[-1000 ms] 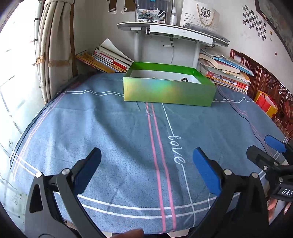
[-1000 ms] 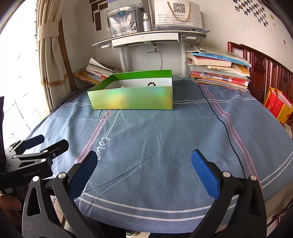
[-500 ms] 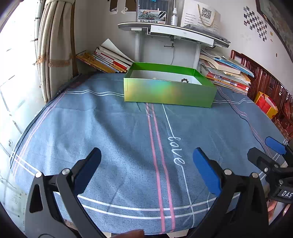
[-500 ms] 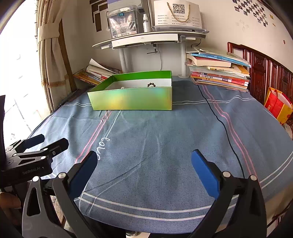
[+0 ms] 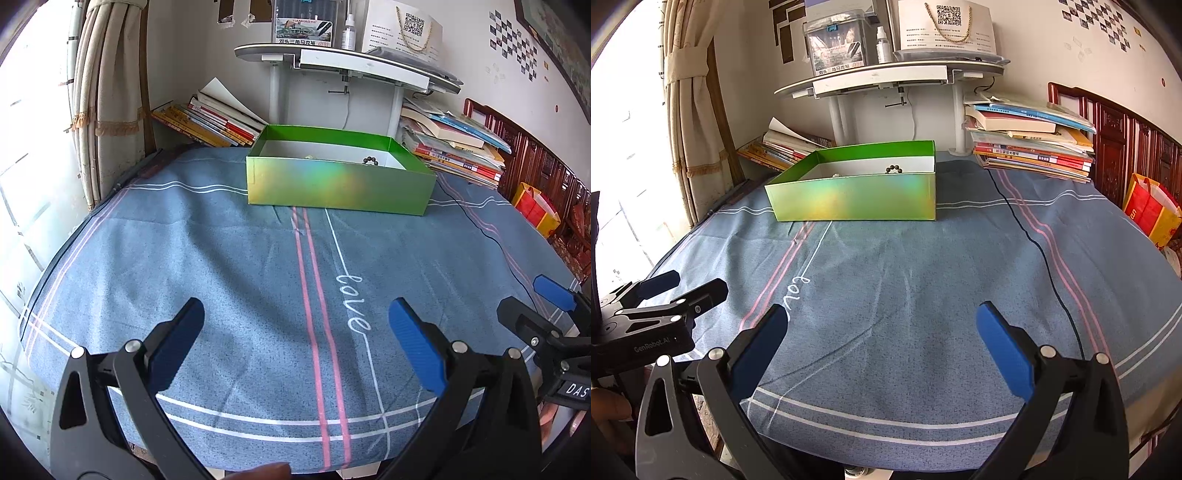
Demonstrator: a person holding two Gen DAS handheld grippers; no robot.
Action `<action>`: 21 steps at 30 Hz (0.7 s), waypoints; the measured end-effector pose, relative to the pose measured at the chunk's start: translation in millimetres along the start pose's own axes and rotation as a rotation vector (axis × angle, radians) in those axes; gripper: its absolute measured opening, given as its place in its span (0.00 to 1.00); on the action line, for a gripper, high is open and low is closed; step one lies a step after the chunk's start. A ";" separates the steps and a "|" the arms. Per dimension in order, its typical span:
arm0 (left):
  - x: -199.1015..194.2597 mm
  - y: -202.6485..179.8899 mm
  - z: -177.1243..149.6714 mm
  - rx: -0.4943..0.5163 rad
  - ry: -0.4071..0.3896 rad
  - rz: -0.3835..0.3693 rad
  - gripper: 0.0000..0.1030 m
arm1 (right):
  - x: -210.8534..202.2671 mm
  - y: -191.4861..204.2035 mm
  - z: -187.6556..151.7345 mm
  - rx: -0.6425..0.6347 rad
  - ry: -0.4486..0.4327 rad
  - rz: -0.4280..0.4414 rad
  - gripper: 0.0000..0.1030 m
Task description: Organize jewelry
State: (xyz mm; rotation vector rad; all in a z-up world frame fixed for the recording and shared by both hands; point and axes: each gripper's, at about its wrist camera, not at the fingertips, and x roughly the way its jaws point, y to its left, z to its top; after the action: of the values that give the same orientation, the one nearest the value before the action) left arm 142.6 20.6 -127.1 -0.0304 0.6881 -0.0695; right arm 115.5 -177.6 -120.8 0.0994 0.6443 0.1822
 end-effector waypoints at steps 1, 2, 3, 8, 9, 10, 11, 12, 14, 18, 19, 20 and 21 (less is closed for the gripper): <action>-0.2 0.2 0.4 0.000 0.000 0.001 0.96 | 0.0 -0.4 -0.3 0.002 0.000 0.002 0.97; -0.1 0.2 0.4 -0.001 0.000 0.001 0.96 | 0.0 -0.6 -0.2 0.002 0.000 0.002 0.97; -0.1 0.2 0.3 0.000 0.001 0.000 0.96 | 0.0 -0.6 -0.1 0.001 -0.001 0.001 0.97; 0.1 0.2 0.2 0.001 0.001 -0.004 0.96 | 2.1 -1.7 -0.3 0.002 0.006 -0.001 0.97; 0.4 0.1 -0.1 0.002 0.001 -0.002 0.96 | 2.1 -2.5 -0.2 0.004 0.006 0.000 0.97; 0.8 0.2 0.0 0.002 0.003 -0.003 0.96 | 2.0 -2.4 -0.1 0.002 0.006 -0.001 0.97; 1.1 0.5 0.1 0.002 0.003 -0.004 0.96 | 2.0 -2.1 0.0 0.001 0.006 -0.001 0.97; 1.2 0.5 0.0 0.000 0.003 -0.004 0.96 | 1.7 -2.2 0.3 0.001 0.005 0.001 0.97; 1.8 0.9 1.0 0.002 0.002 -0.004 0.96 | 1.7 -2.1 0.9 0.000 0.002 0.001 0.97; 1.7 0.8 0.8 0.002 0.001 -0.004 0.96 | 2.1 -2.8 0.7 0.000 0.006 0.001 0.97; 1.9 0.7 0.8 0.002 0.000 -0.003 0.96 | 1.8 -2.9 0.9 0.000 0.006 0.001 0.97; 2.2 0.8 0.9 0.002 0.001 -0.002 0.96 | 1.5 -3.0 1.3 0.000 0.005 0.002 0.97; 2.7 0.9 1.0 0.003 0.001 -0.002 0.96 | 1.9 -2.8 1.4 0.000 0.004 0.002 0.97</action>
State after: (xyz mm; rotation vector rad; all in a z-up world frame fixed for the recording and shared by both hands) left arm 145.3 21.3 -128.0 -0.0288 0.6894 -0.0727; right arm 118.2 -180.1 -121.2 0.1001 0.6484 0.1838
